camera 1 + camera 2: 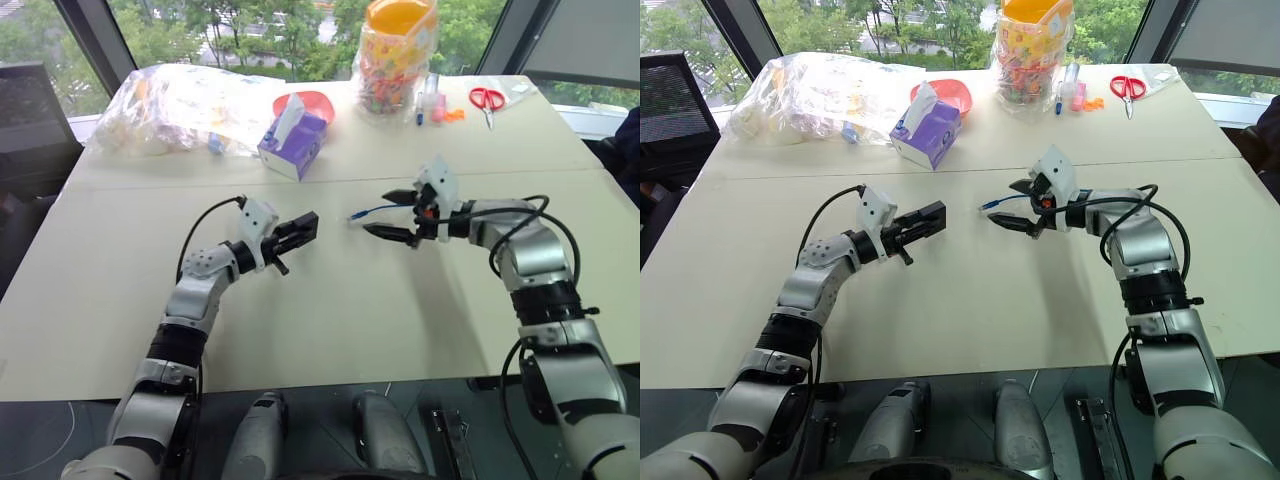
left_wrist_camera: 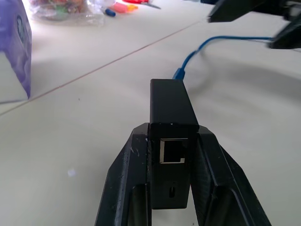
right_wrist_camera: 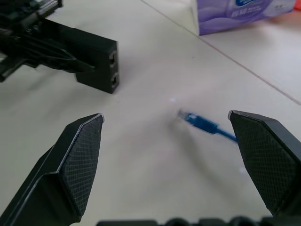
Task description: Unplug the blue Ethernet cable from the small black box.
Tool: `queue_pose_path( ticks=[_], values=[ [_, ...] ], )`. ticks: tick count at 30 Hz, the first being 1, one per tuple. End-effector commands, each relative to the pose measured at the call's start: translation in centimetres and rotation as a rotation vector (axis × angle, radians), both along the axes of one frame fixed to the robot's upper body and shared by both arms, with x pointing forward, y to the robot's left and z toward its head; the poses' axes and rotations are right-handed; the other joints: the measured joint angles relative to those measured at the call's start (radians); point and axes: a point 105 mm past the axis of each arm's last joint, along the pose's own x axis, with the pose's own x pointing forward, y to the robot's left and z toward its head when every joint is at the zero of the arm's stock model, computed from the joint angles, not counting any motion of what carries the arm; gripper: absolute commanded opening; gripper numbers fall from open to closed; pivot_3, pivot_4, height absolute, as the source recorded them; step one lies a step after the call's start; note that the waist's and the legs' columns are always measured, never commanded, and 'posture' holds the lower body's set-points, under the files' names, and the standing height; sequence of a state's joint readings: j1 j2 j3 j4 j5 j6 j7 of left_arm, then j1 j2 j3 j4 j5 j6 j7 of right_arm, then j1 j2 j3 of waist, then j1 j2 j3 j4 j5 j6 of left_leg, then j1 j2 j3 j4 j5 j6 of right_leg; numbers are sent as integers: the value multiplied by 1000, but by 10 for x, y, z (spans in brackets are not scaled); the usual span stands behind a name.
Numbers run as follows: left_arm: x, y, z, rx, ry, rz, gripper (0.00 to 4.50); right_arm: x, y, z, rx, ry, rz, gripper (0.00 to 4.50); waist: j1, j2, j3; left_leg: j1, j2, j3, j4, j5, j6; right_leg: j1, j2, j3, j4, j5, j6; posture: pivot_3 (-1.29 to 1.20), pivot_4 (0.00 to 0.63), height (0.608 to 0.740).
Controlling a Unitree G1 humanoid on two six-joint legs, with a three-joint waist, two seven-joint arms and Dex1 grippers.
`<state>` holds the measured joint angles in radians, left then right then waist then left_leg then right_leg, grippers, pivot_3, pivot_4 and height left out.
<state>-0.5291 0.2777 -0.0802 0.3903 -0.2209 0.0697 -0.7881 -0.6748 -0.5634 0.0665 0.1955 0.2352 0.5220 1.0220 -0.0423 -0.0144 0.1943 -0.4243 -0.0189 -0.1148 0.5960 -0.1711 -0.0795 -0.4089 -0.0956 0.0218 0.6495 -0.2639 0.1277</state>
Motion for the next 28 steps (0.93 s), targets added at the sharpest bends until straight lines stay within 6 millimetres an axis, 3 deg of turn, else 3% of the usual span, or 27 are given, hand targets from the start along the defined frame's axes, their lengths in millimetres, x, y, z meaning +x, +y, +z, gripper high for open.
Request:
queue_pose_path(
  ticks=[1, 3, 5, 12, 18, 22, 28],
  values=[
    [2, 0, 0, 13, -29, -3, 487, -10, 4, 17, 34, -43, 6, 4430, 1, 0, 0, 0, 0, 0, 0, 0, 0, 0, 0, 0, 0, 0, 0, 0, 150, 726],
    [2, 1, -3, 14, -20, -1, 487, -13, 7, 16, 39, -34, 4, 4430, 1, 0, 0, 0, 0, 0, 0, 0, 0, 1, 0, 0, 0, 0, 0, 0, 150, 726],
    [1, 3, -7, 19, -9, -6, 1507, -18, 9, 13, 39, -19, 16, 4500, 1, 0, 0, 0, 0, 0, 1, 0, 0, 1, 0, 0, 0, 0, 0, 0, 150, 726],
    [-5, 15, -13, 55, 12, 4, 4371, -28, 6, 4, 26, 26, 24, 4500, 1, 0, 0, 0, 0, 0, 1, 0, 0, 1, 0, 0, 0, 0, 0, 0, 150, 726],
    [-17, 44, 2, 55, 6, 66, 4441, -35, 4, -5, 11, 41, 18, 4500, 0, 0, 0, 1, 0, 0, 0, 0, 0, 1, 0, 0, 0, 0, 0, 0, 150, 726],
    [-32, 65, 17, 31, 13, 130, 4441, -27, 3, -3, 46, -28, -74, 4500, 0, 0, 0, 1, 0, 0, 0, 0, 0, 1, 0, 0, 0, 0, 0, 0, 150, 726],
    [-59, 83, 31, 29, 3, 231, 4441, -39, 8, -16, 102, -46, -142, 4500, 6, 0, 0, 0, 0, -1, 0, 0, 0, 1, 0, 0, -1, 0, -1, 0, 150, 726]
  ],
)
